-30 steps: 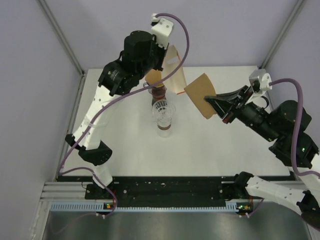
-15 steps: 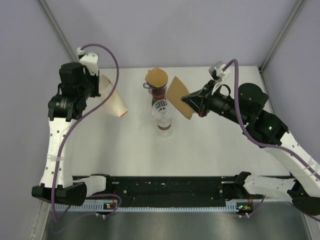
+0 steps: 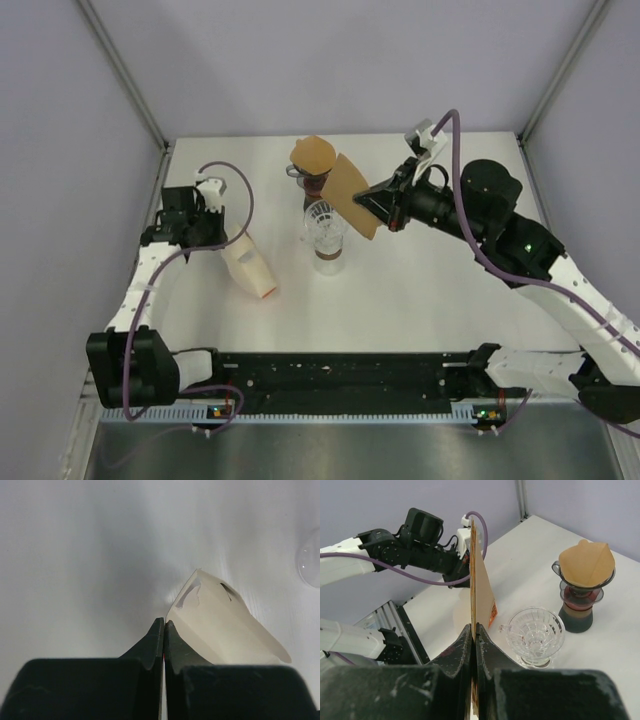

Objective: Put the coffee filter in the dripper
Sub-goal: Place the coffee filter holder at the center of the board.

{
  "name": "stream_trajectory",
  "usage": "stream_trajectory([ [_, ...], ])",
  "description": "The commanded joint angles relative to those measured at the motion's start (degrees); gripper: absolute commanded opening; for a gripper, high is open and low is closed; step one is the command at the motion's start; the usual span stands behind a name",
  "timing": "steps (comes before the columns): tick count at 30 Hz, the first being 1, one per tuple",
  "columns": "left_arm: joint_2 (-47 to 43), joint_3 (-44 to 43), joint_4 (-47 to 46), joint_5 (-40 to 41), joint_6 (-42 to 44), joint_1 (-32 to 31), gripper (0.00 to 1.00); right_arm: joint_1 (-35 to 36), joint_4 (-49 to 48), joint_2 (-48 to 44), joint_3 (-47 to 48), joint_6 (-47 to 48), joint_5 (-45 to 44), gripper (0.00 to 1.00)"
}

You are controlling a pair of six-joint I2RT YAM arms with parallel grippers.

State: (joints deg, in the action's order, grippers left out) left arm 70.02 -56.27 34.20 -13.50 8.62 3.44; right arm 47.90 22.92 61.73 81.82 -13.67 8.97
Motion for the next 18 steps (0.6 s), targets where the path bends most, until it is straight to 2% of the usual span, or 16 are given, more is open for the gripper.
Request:
stream_trajectory([
  [1,-0.23,4.14,-9.84,-4.79,0.69,0.16,0.0,0.7,-1.73,0.14,0.01,-0.74,0.43,0.0],
  [7,0.91,7.49,-10.55,-5.83,2.53,0.25,0.0,0.7,-1.74,0.75,-0.26,-0.57,0.78,0.0],
  [8,0.65,7.67,-10.38,-6.62,3.15,0.16,0.05,0.7,-1.74,0.76,-0.26,-0.48,0.87,0.0],
  [12,-1.2,6.09,-8.1,-8.03,5.43,0.07,0.42,0.7,-1.47,1.37,-0.43,-0.21,0.87,0.0],
  [15,-2.08,2.5,-3.8,-9.61,7.72,0.16,0.6,0.7,-0.68,2.33,-0.43,-0.22,-0.44,0.0],
  [18,-2.96,-1.99,2.17,-13.3,10.7,0.16,0.7,0.7,-0.42,3.3,-0.7,-0.39,-0.01,0.0],
])
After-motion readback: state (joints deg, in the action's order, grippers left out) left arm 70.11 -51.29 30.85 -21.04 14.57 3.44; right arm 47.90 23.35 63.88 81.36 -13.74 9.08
